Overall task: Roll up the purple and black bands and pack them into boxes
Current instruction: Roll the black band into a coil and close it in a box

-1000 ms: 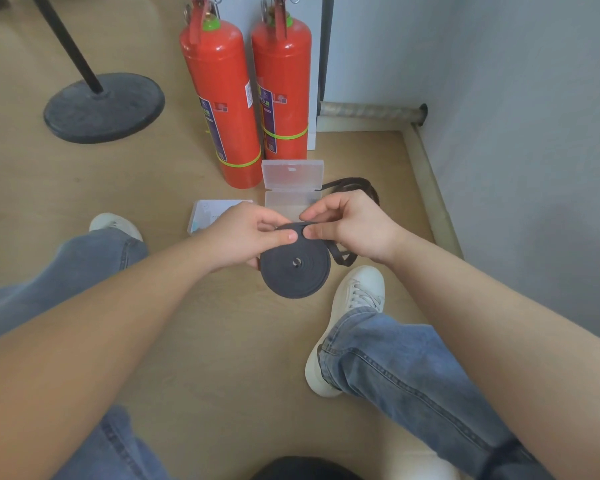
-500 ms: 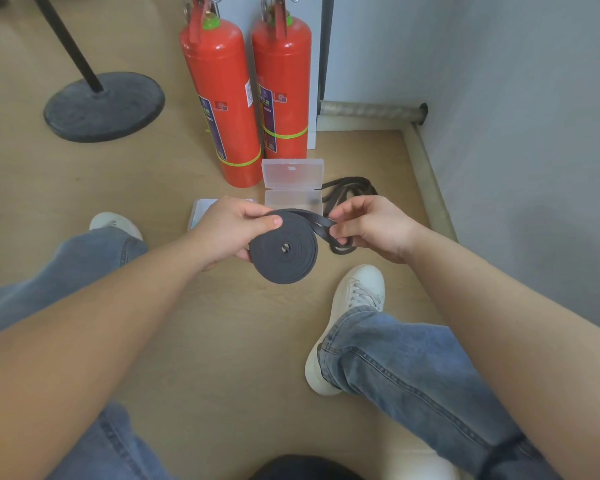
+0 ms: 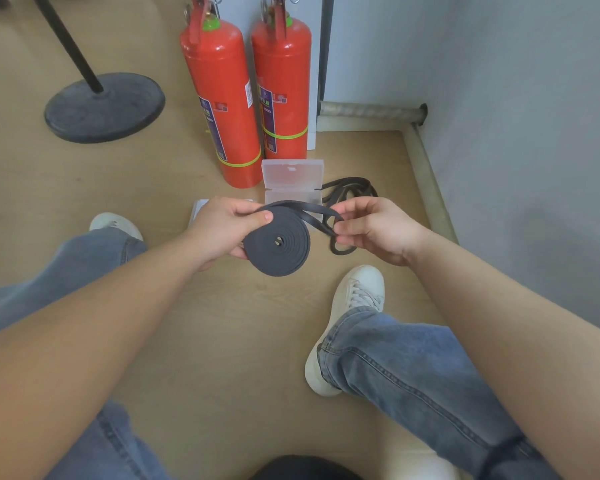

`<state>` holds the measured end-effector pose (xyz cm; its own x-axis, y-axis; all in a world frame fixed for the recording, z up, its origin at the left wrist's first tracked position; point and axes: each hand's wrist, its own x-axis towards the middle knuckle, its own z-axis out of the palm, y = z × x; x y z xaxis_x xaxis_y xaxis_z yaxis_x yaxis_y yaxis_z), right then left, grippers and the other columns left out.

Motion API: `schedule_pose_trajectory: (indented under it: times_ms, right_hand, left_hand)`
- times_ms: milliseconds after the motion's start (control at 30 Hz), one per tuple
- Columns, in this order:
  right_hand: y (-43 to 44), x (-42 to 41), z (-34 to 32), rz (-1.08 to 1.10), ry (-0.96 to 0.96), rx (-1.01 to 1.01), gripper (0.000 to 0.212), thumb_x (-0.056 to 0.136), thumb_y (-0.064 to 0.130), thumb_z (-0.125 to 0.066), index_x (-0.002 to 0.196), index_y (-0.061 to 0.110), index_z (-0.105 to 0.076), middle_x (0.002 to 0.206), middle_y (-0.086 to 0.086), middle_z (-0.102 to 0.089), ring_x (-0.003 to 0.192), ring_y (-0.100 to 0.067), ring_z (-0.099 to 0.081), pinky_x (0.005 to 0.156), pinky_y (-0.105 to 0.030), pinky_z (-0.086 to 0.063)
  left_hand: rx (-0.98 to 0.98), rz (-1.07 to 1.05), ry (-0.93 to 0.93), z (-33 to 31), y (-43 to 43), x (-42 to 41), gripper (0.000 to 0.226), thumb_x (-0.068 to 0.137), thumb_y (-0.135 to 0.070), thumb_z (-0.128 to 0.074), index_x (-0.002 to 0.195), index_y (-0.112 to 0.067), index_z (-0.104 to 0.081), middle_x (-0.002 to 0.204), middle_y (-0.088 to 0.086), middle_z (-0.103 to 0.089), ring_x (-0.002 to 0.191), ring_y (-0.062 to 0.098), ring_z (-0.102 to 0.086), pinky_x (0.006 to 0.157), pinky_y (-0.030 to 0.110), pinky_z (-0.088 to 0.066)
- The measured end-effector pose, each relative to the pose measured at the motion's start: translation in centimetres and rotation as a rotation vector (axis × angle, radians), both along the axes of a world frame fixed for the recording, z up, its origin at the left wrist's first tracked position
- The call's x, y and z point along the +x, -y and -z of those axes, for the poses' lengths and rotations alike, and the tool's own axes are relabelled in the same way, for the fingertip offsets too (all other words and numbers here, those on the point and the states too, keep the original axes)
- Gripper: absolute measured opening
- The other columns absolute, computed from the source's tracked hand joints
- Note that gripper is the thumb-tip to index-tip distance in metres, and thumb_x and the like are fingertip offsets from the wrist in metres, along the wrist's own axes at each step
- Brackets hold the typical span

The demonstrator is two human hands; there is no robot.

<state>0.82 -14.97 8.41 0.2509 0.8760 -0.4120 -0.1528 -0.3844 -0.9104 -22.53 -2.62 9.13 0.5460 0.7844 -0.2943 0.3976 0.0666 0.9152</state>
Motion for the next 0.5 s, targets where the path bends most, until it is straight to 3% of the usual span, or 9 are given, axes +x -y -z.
schedule_pose_trajectory:
  times_ms: [67,167,233,367,500]
  right_hand:
    - [0.0,0.0,-0.2,-0.002,0.011,-0.008,0.035,0.086,-0.01,-0.071,0.118,0.001,-0.065,0.087,-0.001,-0.066,0.074,-0.013,-0.068,0.072,-0.026,-0.059]
    - [-0.2,-0.4,-0.5,0.042,0.112,-0.041,0.021,0.085,-0.005,-0.075,0.092,0.012,-0.065,0.074,-0.002,-0.064,0.057,-0.011,-0.06,0.057,-0.024,-0.051]
    - [-0.5,-0.6,-0.2,0.107,0.222,-0.077,0.023,0.086,-0.002,-0.074,0.084,0.015,-0.059,0.074,-0.006,-0.064,0.055,-0.014,-0.057,0.054,-0.025,-0.051]
    - [-0.5,-0.8,0.9,0.182,0.538,-0.135,0.018,0.085,0.004,-0.068,0.082,0.018,-0.056,0.078,-0.005,-0.066,0.06,-0.022,-0.062,0.067,-0.038,-0.06]
    - [-0.3,-1.6,0.8,0.059,0.439,0.007,0.013,0.092,0.003,-0.066,0.092,0.015,-0.061,0.085,-0.001,-0.063,0.074,-0.021,-0.062,0.071,-0.04,-0.06]
  left_hand:
    - [0.0,-0.001,-0.002,0.1,-0.1,0.0,0.01,0.093,-0.025,-0.07,0.094,-0.033,-0.074,0.109,-0.013,-0.073,0.097,0.018,-0.073,0.07,0.042,-0.064]
    - [0.002,0.031,-0.003,0.1,0.3,0.1,0.011,0.093,-0.023,-0.07,0.097,-0.032,-0.075,0.095,-0.029,-0.065,0.096,0.014,-0.073,0.067,0.038,-0.063]
    - [0.014,0.042,-0.003,0.2,0.4,0.2,0.014,0.093,-0.022,-0.07,0.105,-0.029,-0.076,0.091,-0.031,-0.061,0.096,0.011,-0.072,0.065,0.036,-0.063]
    - [0.036,0.053,-0.003,0.4,0.6,0.6,0.013,0.093,-0.023,-0.07,0.1,-0.031,-0.075,0.102,-0.027,-0.056,0.098,0.009,-0.071,0.062,0.034,-0.062]
    - [0.007,0.007,0.026,0.1,0.4,0.6,0.016,0.095,-0.025,-0.068,0.11,-0.025,-0.074,0.105,-0.018,-0.069,0.095,0.015,-0.073,0.067,0.038,-0.064]
